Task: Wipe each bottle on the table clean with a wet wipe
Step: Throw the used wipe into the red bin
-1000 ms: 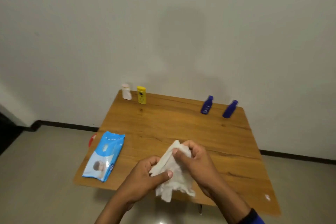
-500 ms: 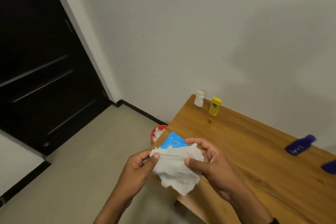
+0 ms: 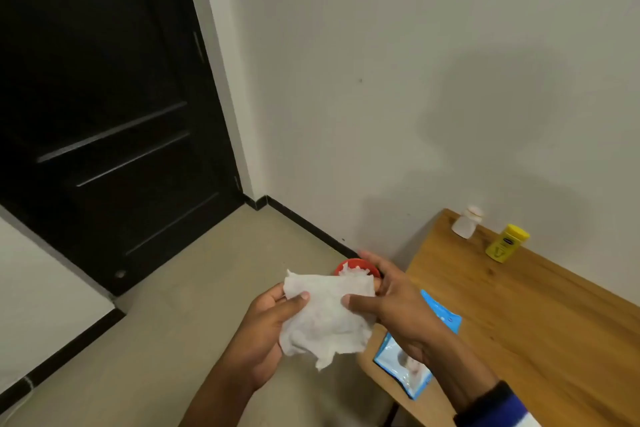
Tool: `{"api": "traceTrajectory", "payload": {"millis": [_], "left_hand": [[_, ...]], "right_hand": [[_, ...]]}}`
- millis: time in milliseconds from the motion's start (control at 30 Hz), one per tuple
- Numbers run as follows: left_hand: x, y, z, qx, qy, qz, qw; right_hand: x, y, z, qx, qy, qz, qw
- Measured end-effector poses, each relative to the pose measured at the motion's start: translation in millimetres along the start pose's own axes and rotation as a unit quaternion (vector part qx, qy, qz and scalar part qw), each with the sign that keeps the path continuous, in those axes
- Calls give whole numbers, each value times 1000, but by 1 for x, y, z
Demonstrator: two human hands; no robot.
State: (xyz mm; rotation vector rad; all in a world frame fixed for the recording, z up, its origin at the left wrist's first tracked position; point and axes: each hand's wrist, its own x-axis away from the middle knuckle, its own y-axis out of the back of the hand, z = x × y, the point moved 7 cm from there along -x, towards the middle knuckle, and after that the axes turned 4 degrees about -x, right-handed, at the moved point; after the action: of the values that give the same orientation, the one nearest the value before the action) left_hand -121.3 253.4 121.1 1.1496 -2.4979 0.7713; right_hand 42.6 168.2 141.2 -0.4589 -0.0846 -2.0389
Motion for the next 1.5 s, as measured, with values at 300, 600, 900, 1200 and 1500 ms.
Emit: {"api": "traceTrajectory", "payload": {"millis": [300, 600, 900, 1200, 1500], "left_hand": [[-12, 45, -89, -9, -165, 13, 986], [-80, 75, -173, -105, -234, -23, 966], [-210, 83, -182, -125, -35, 31, 991], [-308, 46, -188, -169, 20, 138, 976], [-391, 0, -180, -273, 75, 274, 919]], "right_hand": [[-6, -60, 82, 3, 177, 65, 982], [-79, -73, 127, 113, 342, -20, 933], [-202, -48, 98, 28, 140, -23, 990], [-252, -1, 77, -133, 35, -144, 980], [-280, 14, 49, -292, -42, -248, 923]]}}
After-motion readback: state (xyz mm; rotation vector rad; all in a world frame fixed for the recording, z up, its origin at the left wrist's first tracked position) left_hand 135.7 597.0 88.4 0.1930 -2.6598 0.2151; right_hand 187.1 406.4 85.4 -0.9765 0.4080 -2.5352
